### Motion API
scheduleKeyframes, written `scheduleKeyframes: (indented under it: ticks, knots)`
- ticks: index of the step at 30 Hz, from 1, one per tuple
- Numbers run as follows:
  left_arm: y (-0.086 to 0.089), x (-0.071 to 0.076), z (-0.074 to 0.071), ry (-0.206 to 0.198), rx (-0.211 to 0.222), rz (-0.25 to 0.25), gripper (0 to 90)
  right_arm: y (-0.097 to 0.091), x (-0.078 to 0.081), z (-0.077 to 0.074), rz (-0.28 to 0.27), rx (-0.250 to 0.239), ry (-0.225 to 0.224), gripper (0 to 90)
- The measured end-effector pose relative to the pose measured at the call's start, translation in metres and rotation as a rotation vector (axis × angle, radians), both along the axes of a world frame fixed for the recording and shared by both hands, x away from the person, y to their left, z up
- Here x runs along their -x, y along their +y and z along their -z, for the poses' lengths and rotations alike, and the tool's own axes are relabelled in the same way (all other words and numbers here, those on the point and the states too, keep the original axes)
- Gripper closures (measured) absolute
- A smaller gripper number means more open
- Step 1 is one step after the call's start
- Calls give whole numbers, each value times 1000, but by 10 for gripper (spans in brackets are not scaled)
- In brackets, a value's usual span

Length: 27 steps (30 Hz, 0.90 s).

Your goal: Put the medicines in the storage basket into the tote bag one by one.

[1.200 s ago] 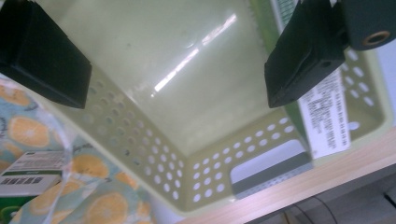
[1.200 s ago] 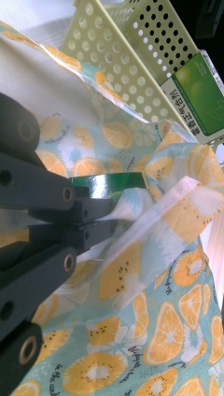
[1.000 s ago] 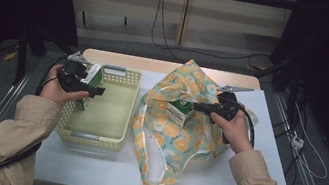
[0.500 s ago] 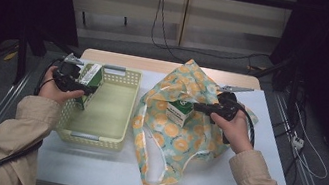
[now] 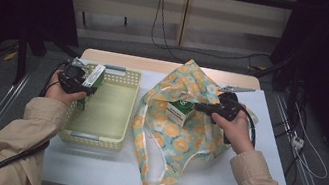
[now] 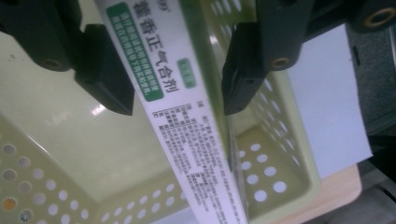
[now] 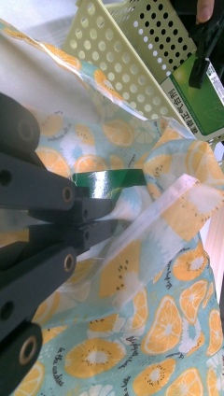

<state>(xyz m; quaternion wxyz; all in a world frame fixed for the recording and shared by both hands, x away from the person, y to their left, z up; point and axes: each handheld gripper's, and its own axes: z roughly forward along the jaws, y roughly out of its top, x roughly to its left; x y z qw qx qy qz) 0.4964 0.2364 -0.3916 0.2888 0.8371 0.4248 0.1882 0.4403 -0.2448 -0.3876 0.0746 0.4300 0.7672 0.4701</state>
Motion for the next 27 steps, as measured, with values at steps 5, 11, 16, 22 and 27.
scheduleKeyframes:
  ticks: [5,11,16,22,27]
  knots:
    - [-3,2,-2,12,-11,12,625,-1,1,0,1,0,1,898]
    - [-7,8,-18,17,85,35,628,-3,1,-1,3,0,-1,898]
    - [-21,19,-39,15,160,107,629,-5,0,0,9,-4,-2,898]
    - [-40,34,-63,-1,204,221,629,-4,-1,0,13,-8,-3,898]
    - [-64,48,-77,-3,240,322,628,-3,-2,1,11,-12,-1,898]
